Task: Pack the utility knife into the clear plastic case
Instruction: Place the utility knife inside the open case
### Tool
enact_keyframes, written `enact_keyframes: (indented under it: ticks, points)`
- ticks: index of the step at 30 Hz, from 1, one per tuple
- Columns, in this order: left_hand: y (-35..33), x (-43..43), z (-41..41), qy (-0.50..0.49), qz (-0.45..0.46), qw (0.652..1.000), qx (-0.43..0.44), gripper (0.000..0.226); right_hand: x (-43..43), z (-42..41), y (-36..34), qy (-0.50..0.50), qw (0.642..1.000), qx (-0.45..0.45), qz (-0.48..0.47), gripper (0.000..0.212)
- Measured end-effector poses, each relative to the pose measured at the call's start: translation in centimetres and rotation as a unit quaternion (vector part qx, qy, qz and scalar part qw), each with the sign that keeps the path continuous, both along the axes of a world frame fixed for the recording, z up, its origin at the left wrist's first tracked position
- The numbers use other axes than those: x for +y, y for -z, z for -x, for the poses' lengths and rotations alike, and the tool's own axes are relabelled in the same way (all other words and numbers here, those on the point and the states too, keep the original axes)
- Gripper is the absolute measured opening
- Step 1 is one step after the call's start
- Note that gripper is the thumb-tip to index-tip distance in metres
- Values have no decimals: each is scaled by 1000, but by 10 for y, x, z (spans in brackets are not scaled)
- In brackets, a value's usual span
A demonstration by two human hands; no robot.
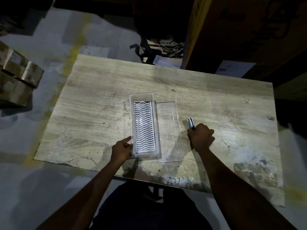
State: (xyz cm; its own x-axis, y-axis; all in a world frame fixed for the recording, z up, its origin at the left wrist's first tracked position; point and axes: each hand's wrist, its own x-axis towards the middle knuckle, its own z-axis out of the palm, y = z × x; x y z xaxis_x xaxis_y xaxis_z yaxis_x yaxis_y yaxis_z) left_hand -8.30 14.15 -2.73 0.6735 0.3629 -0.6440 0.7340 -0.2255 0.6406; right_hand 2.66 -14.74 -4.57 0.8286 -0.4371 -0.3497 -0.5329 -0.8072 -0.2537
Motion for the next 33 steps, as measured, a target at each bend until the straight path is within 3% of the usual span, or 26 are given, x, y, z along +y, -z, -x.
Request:
enact_keyframes:
  ticks: [9,15,18,24,33]
  points:
    - [-8,14,-10,74,20,997,29,47,76,16,-61,57,982,-104,-149,24]
    - [-7,25,-21,180,2,984,15,55,159,17,-87,-14,977,-115,-178,27]
    - [-5,29,-24,203,-4,979,7,57,187,17,-75,-56,985,-84,-142,22]
    - [4,33,-27,238,3,971,-5,25,208,23,-31,-79,996,-31,-36,19]
    - [13,37,-29,252,22,968,-6,27,215,37,-2,-106,991,-14,77,28]
